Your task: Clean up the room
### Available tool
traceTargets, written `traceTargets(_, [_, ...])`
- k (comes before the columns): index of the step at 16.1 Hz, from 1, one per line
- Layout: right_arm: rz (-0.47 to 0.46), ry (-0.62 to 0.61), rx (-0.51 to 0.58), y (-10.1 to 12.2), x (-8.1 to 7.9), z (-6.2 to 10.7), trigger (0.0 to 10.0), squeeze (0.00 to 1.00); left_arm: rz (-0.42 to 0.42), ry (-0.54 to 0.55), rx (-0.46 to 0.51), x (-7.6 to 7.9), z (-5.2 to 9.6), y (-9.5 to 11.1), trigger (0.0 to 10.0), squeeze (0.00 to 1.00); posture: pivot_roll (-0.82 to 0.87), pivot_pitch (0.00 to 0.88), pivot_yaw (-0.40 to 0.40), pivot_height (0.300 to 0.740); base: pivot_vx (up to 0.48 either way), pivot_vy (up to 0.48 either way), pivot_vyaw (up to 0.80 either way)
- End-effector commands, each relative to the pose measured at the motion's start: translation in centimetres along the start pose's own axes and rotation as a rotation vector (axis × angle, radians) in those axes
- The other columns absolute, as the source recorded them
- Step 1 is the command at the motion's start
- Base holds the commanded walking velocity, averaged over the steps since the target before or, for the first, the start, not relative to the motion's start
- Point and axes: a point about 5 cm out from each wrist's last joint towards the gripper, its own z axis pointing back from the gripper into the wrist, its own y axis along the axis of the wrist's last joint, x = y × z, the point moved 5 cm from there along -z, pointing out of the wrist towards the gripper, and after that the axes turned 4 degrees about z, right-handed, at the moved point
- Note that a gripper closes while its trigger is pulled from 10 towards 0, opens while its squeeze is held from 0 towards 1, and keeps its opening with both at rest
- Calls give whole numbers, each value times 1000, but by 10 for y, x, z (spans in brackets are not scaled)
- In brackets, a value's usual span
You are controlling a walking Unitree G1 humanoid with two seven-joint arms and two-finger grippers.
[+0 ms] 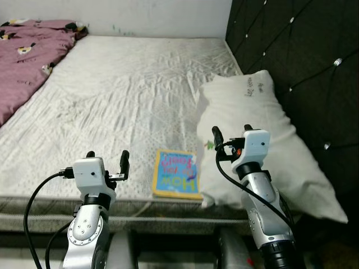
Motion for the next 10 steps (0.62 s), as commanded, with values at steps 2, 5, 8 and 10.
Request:
traceTargets(2, [-5,-10,14,3,4,-2,10000,0,-8,-3,5,1,-2,2,10000,0,58,0,12,669,0,0,0])
traceTargets(5, [5,-24,21,4,8,-1,10000,0,-6,-12,5,6,-3,2,10000,0,46,0,14,704,0,0,0])
traceTargets(8, [11,-28,19,4,10,1,10000,0,1,-3,-13,9,-4,-1,10000,0,40,0,11,739,0,0,0])
traceTargets(10, [13,-31,17,4,11,1,10000,0,7,5,-30,10,-5,-4,10000,0,38,0,9,740,0,0,0])
